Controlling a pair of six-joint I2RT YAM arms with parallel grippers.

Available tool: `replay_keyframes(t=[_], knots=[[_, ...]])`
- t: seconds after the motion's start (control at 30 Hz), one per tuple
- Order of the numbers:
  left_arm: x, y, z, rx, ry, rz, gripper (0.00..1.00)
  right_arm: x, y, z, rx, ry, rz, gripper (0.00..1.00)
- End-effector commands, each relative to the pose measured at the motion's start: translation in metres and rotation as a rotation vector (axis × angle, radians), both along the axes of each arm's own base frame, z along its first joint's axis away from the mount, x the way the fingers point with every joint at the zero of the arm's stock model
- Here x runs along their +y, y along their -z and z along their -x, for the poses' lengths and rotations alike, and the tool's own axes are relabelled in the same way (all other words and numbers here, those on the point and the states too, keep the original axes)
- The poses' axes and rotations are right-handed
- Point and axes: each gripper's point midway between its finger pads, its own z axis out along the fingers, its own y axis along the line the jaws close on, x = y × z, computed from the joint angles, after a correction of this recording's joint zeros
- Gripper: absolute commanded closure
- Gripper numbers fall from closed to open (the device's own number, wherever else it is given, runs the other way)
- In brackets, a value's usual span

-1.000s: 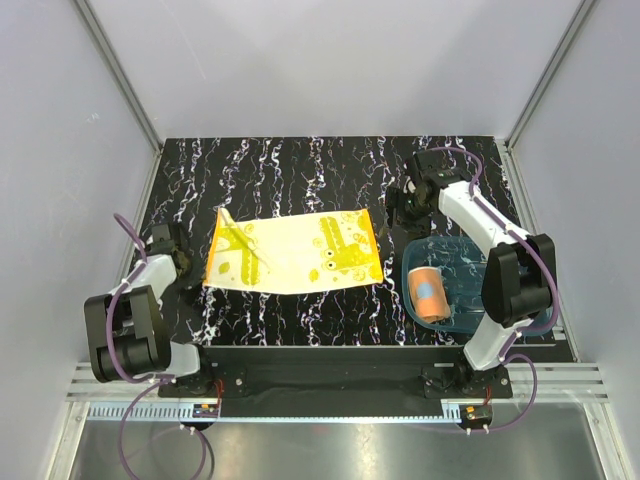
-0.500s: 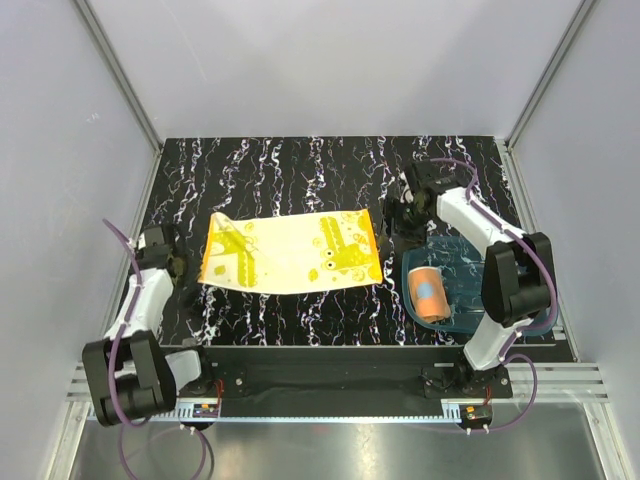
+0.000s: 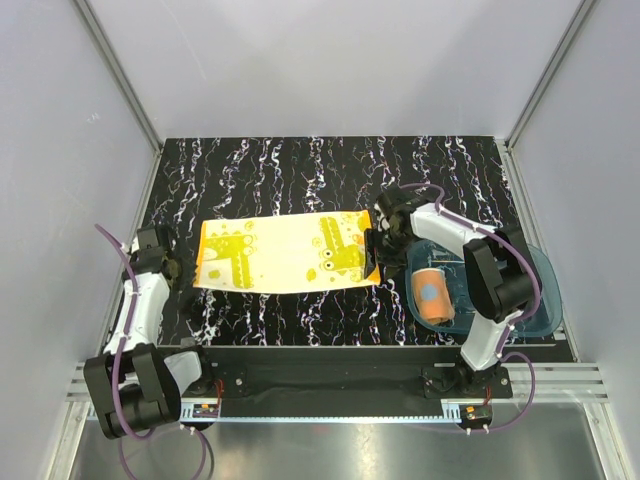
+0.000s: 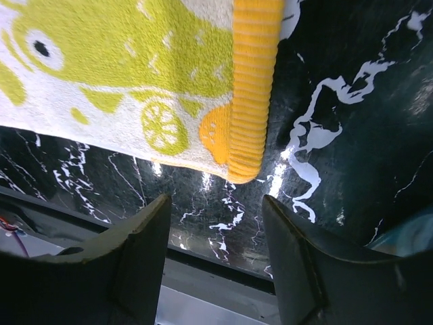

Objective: Roll the towels
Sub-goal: Flatten the towel, then fold the towel

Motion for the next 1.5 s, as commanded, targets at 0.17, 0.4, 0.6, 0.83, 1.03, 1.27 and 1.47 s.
replay_keyframes(t=[0.17, 0.4, 0.6, 0.83, 1.03, 1.27, 1.47], knots=[[0.008, -0.018, -0.005, -0.053, -0.005, -0.039, 1.0, -0.011, 0.015, 0.004, -0.001, 0.031, 0.078, 0.38], [0.005, -0.017, -0.005, -0.053, 0.004, -0.031, 1.0, -0.006, 0.03, 0.0, 0.013, 0.046, 0.067, 0.45], [0.004, -0.021, -0.005, -0.061, 0.014, -0.026, 1.0, 0.001, 0.036, 0.001, 0.02, 0.043, 0.055, 0.57], [-0.002, -0.033, -0.003, -0.084, 0.047, -0.015, 1.0, 0.0, 0.028, 0.004, -0.004, 0.042, 0.042, 0.95], [-0.006, -0.044, 0.006, -0.087, 0.066, -0.015, 1.0, -0.007, 0.002, 0.011, -0.043, 0.065, 0.041, 1.0], [-0.016, -0.06, 0.004, -0.121, 0.121, 0.01, 1.0, -0.008, -0.038, 0.009, -0.112, 0.077, 0.013, 1.0], [-0.009, -0.068, -0.006, -0.107, 0.145, -0.016, 1.0, -0.003, -0.052, -0.012, -0.145, 0.073, 0.026, 1.0]])
